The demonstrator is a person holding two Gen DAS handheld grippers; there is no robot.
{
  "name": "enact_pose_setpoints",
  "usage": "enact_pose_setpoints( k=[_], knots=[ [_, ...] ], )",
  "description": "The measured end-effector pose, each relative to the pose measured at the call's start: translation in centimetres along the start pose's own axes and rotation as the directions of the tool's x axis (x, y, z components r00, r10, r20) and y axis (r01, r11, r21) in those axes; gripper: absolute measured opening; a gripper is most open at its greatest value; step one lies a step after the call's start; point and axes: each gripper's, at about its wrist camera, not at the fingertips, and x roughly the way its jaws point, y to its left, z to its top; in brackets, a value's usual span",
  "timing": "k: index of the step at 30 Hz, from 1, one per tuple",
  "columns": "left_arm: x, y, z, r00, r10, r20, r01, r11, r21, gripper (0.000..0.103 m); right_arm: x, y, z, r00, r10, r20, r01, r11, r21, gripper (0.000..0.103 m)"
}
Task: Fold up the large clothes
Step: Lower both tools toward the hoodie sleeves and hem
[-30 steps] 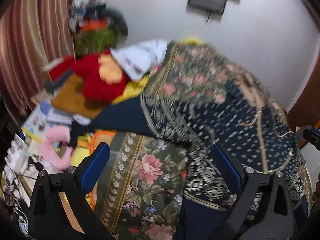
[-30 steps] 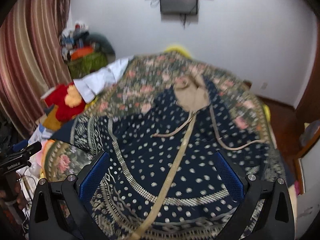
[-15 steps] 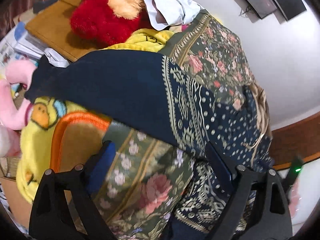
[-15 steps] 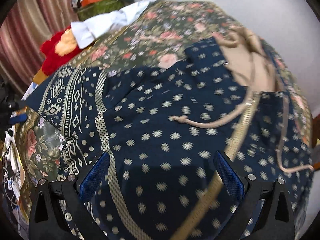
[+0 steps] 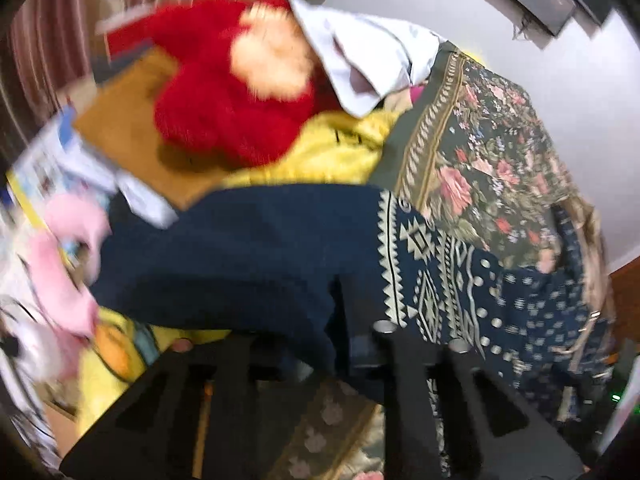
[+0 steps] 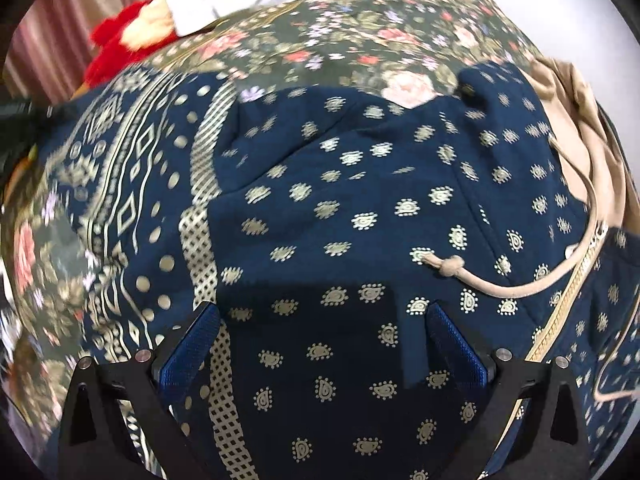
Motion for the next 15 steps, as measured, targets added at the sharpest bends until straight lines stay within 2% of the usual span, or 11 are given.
enact_pose_setpoints(
  k=[3, 7, 10, 12, 15],
  knots=[
    [-1.0, -1.4, 0.8, 0.998, 0.035, 0.043, -0.038, 0.998, 0.055, 0.008, -0.4, 0.4, -0.4, 1.000, -0.001, -0.003, 0.001, 1.000, -0.008, 0.102],
    [-4.9, -4.1, 1.6, 0.983, 0.050, 0.179, -0.076, 0.987, 0.141, 0.004, -2.6, -0.9, -1.2, 0.999, 0.033, 0.002, -0.033, 0.999, 0.041, 0.102],
    [-8.0, -6.8, 2.4, 0.966, -0.008, 0.259, -0.046, 0.979, 0.201, 0.003, -4.9, -2.6, -1.7, 0.999, 0.034, 0.036, -0.037, 0.997, 0.070, 0.102],
    [-11.0, -9.8, 2.3, 0.943, -0.057, 0.327, -0.037, 0.961, 0.276, 0.003, -6.5, -3.6, -2.1, 0.998, 0.021, 0.060, -0.026, 0.996, 0.086, 0.102],
    [-13.9, -14.0, 1.7, 0.923, -0.132, 0.362, -0.013, 0.928, 0.372, 0.003, -9.1, -5.5, -3.0, 0.996, -0.003, 0.093, -0.008, 0.993, 0.118, 0.101]
  ],
)
